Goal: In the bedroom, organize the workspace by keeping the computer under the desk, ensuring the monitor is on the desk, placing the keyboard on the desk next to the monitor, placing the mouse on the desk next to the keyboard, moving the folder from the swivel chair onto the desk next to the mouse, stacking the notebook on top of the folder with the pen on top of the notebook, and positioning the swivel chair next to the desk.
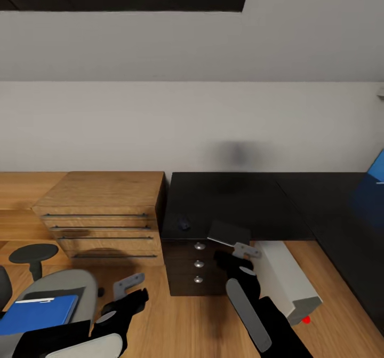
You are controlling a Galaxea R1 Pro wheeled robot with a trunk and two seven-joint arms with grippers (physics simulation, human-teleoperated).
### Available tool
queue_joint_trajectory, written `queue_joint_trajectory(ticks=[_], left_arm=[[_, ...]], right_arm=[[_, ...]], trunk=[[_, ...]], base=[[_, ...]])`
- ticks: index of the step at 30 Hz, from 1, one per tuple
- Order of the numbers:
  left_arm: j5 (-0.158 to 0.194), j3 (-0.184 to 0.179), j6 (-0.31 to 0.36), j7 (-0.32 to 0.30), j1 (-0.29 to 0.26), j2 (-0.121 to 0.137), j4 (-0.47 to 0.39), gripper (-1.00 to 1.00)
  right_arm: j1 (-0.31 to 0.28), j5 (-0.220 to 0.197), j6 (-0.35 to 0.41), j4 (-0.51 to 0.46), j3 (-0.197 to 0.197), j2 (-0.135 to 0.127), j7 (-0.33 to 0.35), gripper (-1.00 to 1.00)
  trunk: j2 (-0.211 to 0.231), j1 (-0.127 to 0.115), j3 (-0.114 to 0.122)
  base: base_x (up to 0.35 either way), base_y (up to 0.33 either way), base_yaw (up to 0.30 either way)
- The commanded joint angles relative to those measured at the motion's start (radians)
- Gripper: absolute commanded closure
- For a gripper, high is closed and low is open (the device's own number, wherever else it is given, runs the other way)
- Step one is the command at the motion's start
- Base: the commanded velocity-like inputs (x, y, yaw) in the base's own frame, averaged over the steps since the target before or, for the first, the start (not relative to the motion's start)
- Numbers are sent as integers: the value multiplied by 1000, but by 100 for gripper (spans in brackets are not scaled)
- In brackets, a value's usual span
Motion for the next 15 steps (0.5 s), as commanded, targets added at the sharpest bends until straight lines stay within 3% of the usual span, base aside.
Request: queue_joint_trajectory(ticks=[1,7,12,15], left_arm=[[2,-5,-5,2,-2,2,0,-100],[-1,-45,-9,5,-2,20,1,-100],[-2,-82,-10,12,-2,22,-2,-100],[0,-89,-12,9,-2,20,37,-100]], right_arm=[[-1,0,-9,1,5,-1,-9,-100],[2,22,-69,14,24,-8,-11,-100],[2,25,-71,18,38,-10,-12,-100],[2,27,-71,19,52,-11,-12,-100]], trunk=[[6,-4,2],[48,-27,21],[48,-27,21],[48,-27,20]], base=[[0,0,0],[0,0,0],[0,0,14],[0,0,206]])
